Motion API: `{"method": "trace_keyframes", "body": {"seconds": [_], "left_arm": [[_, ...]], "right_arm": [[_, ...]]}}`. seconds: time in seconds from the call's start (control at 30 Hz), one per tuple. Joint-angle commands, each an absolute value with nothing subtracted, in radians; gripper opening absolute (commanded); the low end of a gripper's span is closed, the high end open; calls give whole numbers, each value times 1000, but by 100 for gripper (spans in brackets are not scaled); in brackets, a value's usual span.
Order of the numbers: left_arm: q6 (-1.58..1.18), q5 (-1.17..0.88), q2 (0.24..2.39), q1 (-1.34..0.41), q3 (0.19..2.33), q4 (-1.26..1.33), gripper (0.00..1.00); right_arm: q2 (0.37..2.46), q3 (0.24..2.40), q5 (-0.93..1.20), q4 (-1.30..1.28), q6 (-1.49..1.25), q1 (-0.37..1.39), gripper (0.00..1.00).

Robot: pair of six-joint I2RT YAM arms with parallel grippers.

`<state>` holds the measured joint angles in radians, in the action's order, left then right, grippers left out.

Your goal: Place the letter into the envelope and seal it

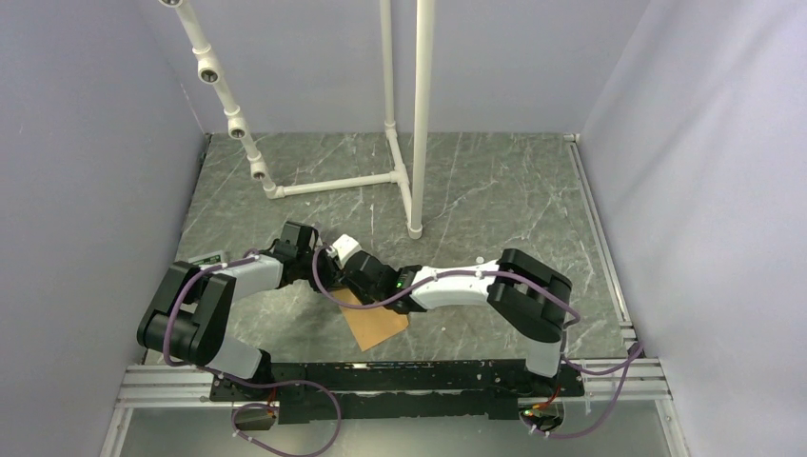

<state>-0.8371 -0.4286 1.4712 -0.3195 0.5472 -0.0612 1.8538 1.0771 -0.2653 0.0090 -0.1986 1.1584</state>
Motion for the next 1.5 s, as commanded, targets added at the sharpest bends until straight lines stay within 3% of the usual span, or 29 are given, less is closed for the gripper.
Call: {"method": "trace_keyframes", "body": {"seconds": [0.0,0.33,0.73,1.23,1.47], "left_arm": [[-820,-363,1489,-322,527,-123,2],[-821,-357,1512,-321,531,-117,2],[-818,-357,1514,-321,531,-119,3],[-813,-362,1539,-321,546,-114,3],[-809,-353,1536,-321,550,-126,2]], "right_arm": [[1856,1052,-257,-22,-195,1152,0],[1700,910,-104,-107,-201,1178,0],[1893,1074,-225,-92,-213,1090,0],[1706,883,-54,-139,-176,1160,0],[1795,970,-64,-99,-167,1155,0]]}}
